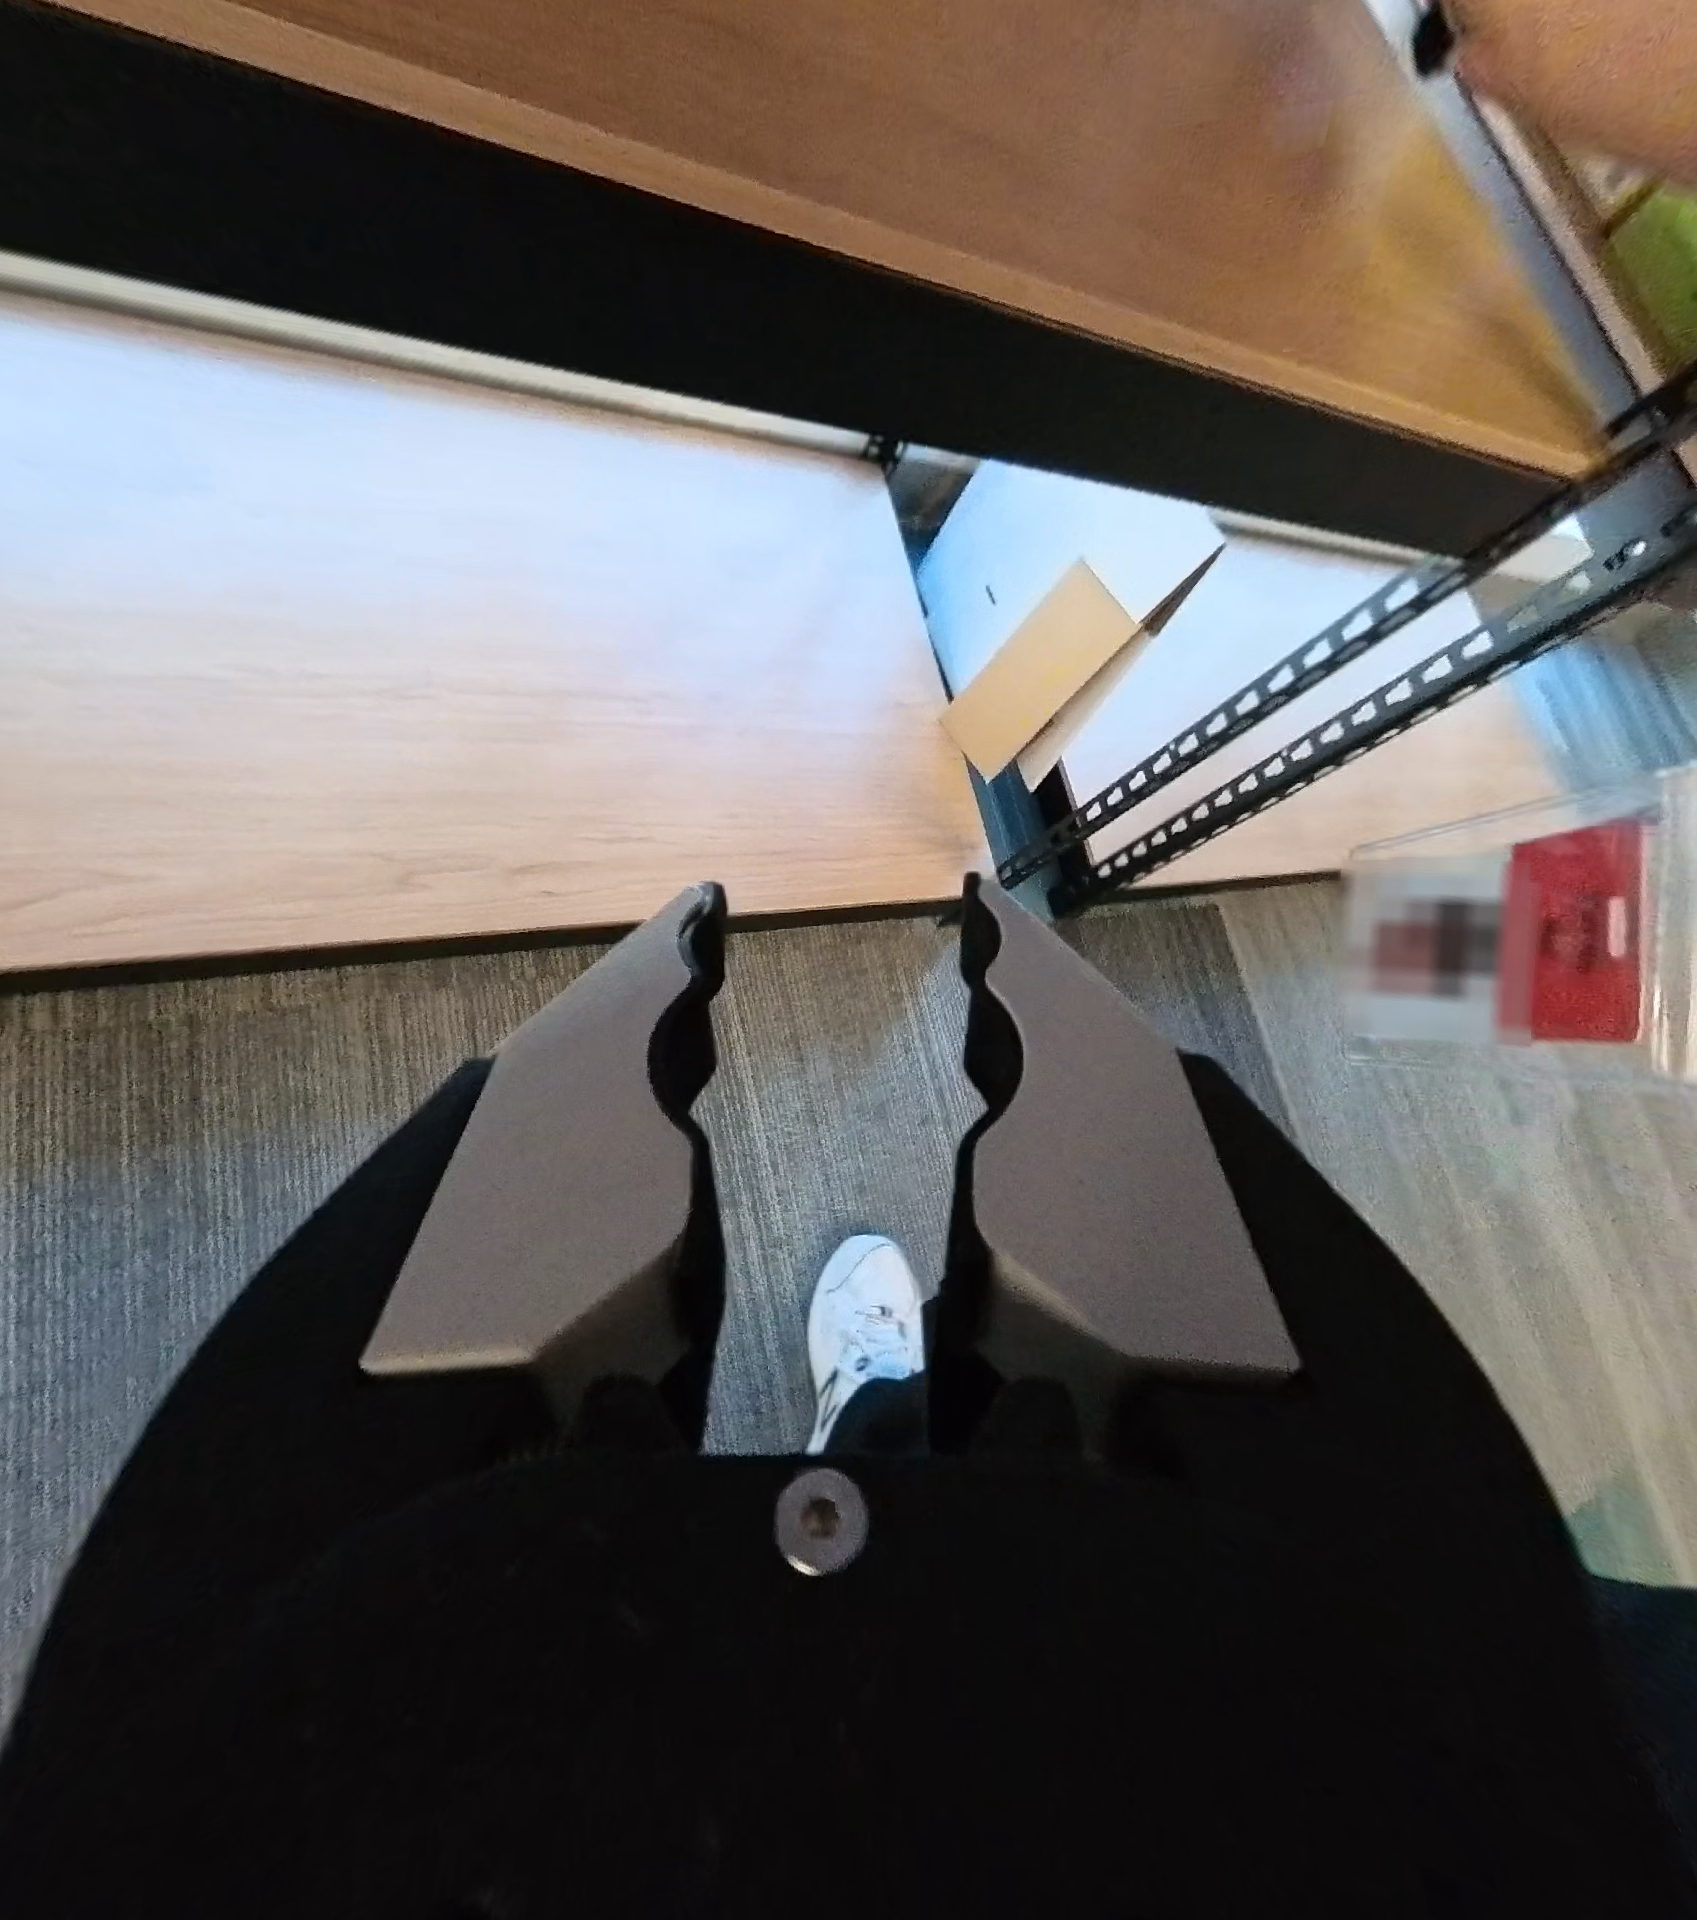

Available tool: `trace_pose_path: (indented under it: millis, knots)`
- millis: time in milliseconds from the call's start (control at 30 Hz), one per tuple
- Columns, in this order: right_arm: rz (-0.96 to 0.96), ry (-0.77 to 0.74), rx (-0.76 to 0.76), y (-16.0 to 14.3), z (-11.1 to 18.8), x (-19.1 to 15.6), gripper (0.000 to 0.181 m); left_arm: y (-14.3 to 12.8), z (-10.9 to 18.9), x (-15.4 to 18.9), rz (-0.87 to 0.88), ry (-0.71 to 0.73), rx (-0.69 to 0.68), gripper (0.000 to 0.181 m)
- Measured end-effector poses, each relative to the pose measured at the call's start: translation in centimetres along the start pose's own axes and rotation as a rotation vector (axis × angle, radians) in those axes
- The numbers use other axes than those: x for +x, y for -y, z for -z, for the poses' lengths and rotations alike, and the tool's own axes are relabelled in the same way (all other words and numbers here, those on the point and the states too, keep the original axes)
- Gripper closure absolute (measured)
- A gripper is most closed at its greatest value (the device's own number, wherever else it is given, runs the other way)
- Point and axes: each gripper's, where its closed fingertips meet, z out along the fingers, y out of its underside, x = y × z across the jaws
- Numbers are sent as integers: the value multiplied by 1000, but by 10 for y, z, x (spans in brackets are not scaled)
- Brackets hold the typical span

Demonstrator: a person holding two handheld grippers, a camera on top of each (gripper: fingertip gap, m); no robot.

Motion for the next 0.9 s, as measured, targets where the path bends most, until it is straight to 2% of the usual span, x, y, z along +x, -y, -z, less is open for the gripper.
trace_pose_path:
  millis: [133,200,300,433,500,533,633,733,833,900]
  knots:
    - [-69,-8,50,14,89,-41,152,2,50,-18,11,28,56,137]
    - [-112,19,102,29,146,-71,154,9,81,-29,-2,42,96,136]
    - [-70,62,155,60,246,-122,164,30,140,-44,-19,63,172,135]
    - [-1,99,128,114,380,-175,166,69,254,-61,-81,127,263,132]
    - [-21,133,118,148,437,-194,180,88,321,-70,-121,183,302,132]
    - [-44,119,113,166,458,-197,180,97,355,-75,-138,221,321,131]
    - [-114,116,157,237,505,-206,174,120,451,-86,-137,306,400,130]
    - [-85,63,267,314,531,-204,166,140,520,-92,-113,353,464,131]
    - [-81,104,300,370,537,-210,138,160,550,-98,-113,374,509,126]
    - [-89,137,306,397,539,-215,138,178,550,-99,-138,368,537,127]
